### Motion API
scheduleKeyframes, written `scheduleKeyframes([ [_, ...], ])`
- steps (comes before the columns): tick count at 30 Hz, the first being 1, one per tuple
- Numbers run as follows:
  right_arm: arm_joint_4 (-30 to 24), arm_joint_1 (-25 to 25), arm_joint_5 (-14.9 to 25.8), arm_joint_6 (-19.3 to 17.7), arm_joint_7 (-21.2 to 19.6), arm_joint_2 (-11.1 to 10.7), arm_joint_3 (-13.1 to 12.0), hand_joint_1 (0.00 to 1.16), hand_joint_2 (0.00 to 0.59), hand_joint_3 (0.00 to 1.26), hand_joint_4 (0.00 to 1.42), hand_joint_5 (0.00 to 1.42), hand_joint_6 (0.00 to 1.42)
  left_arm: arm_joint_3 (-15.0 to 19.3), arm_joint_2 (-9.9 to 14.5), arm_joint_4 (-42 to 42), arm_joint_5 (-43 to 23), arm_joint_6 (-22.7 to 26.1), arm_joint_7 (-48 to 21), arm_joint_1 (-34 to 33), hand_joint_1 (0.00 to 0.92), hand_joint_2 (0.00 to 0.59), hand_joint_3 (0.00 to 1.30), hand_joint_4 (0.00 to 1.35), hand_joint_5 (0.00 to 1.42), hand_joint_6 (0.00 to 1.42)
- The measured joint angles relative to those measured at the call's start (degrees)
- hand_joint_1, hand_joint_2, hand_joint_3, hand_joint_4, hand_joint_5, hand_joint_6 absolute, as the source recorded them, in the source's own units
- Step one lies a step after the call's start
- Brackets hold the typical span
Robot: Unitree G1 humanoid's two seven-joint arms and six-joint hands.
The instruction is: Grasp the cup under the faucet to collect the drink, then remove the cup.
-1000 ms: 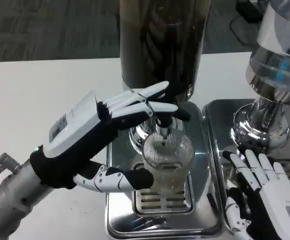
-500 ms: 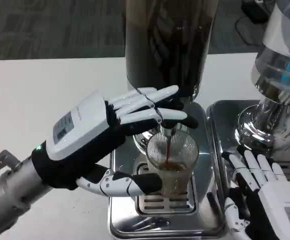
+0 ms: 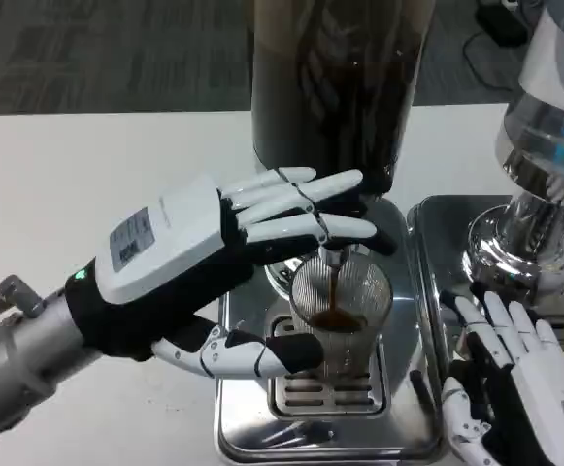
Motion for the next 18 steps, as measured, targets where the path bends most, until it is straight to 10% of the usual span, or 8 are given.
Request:
scheduleKeyframes([
  [9, -0.25, 0.21, 15.62, -1.52, 2.89, 2.5, -3.26, 0.24, 0.305, 0.0, 0.0, 0.0, 0.02, -0.52, 0.3, -0.79, 0.31, 0.89, 0.83, 0.09, 0.0, 0.244, 0.32, 0.06, 0.3, 0.21],
  [18, 0.43, -2.03, 23.59, -3.16, 9.33, 1.45, -3.68, 0.46, 0.227, 0.0, 0.0, 0.0, 0.05, -0.75, 0.44, -1.99, 0.31, 1.77, 0.88, 0.54, 0.0, 0.245, 0.32, 0.06, 0.3, 0.21],
])
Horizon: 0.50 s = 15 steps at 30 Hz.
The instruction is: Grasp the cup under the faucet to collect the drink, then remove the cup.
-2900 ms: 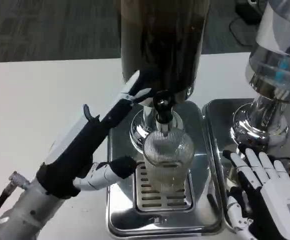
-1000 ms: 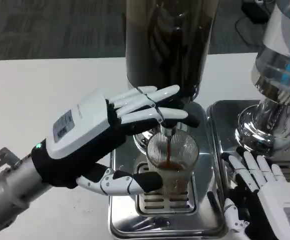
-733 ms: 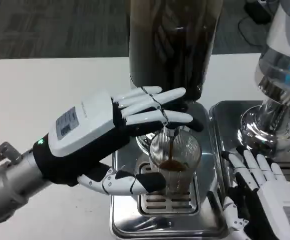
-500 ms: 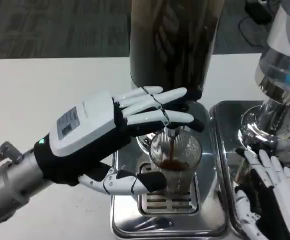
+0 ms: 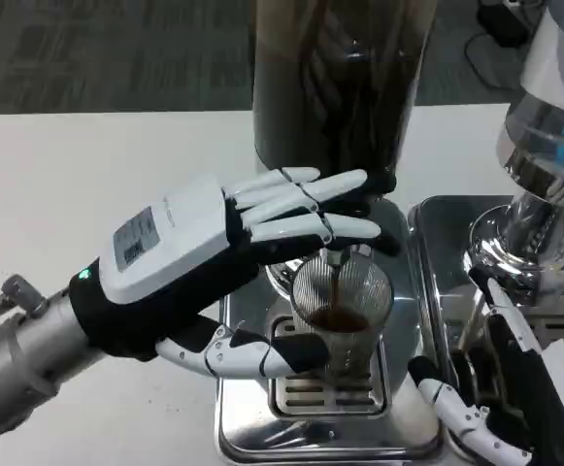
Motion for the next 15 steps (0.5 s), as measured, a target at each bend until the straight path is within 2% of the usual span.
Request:
scheduleKeyframes([
  [6, -0.11, -1.11, -0.02, 0.21, 2.02, -0.1, -0.05, 0.48, 0.21, 0.0, 0.0, 0.0, 0.05, -0.26, 0.48, -0.98, -0.13, 0.85, 0.02, 0.18, 0.0, 0.245, 0.33, 0.06, 0.3, 0.21],
  [12, -0.13, -4.88, -0.73, 2.25, 5.85, -0.39, 0.15, 0.53, 0.185, 0.0, 0.0, 0.0, 0.0, -0.68, 0.47, -1.94, 0.04, 1.57, 0.3, 0.33, 0.0, 0.246, 0.33, 0.06, 0.3, 0.21],
  [15, 0.11, -5.92, -0.61, 2.64, 6.12, 0.0, 0.19, 0.53, 0.185, 0.0, 0.0, 0.0, 0.0, -0.93, 0.46, -2.57, 0.23, 1.62, 0.32, 0.38, 0.0, 0.246, 0.33, 0.06, 0.3, 0.21],
])
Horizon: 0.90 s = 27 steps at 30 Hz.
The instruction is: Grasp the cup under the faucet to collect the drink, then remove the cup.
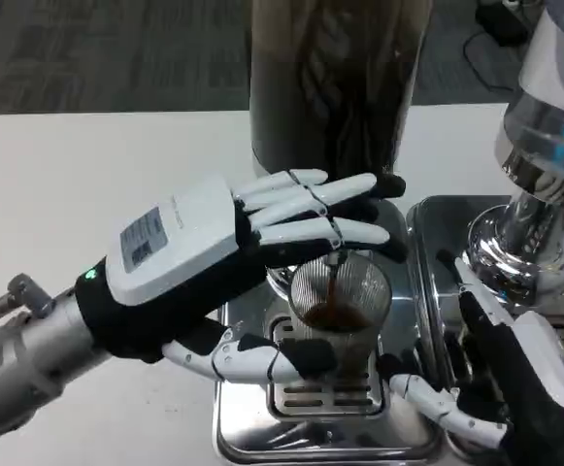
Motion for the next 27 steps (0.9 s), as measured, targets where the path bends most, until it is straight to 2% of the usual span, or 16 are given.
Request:
scheduleKeyframes([
  [19, 3.87, -4.97, 1.01, 0.66, 2.14, 0.37, 1.32, 0.56, 0.182, 0.0, 0.0, 0.0, 0.0, 0.24, 0.02, -2.12, 0.5, 1.5, 0.36, 1.03, 0.0, 0.252, 0.34, 0.07, 0.3, 0.21],
  [27, 4.34, -7.09, 0.96, 0.67, 2.07, 0.57, 1.6, 0.56, 0.182, 0.0, 0.0, 0.0, 0.0, 2.61, -0.12, -4.33, 3.63, 2.92, 3.54, 3.25, 0.0, 0.233, 0.33, 0.06, 0.29, 0.17],
])
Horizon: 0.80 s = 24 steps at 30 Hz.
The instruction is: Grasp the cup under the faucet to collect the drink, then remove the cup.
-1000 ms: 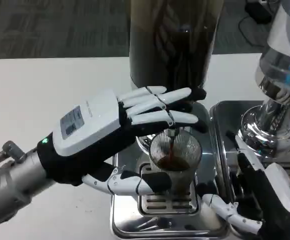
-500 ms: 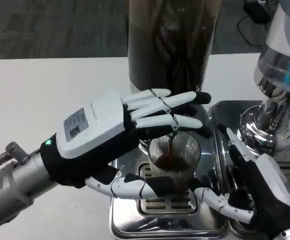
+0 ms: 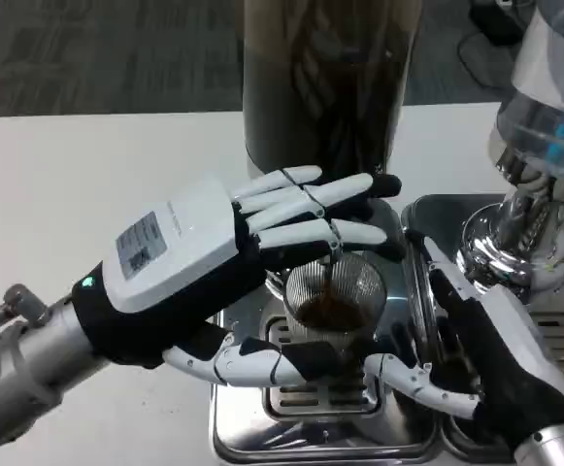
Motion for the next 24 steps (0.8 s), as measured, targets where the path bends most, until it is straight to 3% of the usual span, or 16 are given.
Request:
scheduleKeyframes([
  [8, 0.74, -0.43, 0.41, 0.01, 0.26, 0.03, 0.51, 0.56, 0.183, 0.0, 0.0, 0.0, 0.0, 1.99, -0.08, -1.37, 2.24, 3.16, 3.19, 2.35, 0.0, 0.232, 0.26, 0.0, 0.2, 0.07],
  [24, 1.8, -1.52, 0.86, 0.0, 1.42, 0.07, 1.39, 0.54, 0.185, 0.0, 0.0, 0.0, 0.0, 9.25, 0.27, -1.2, 3.72, 7.54, 7.79, 9.3, 0.0, 0.223, 0.22, 0.0, 0.16, 0.03],
])
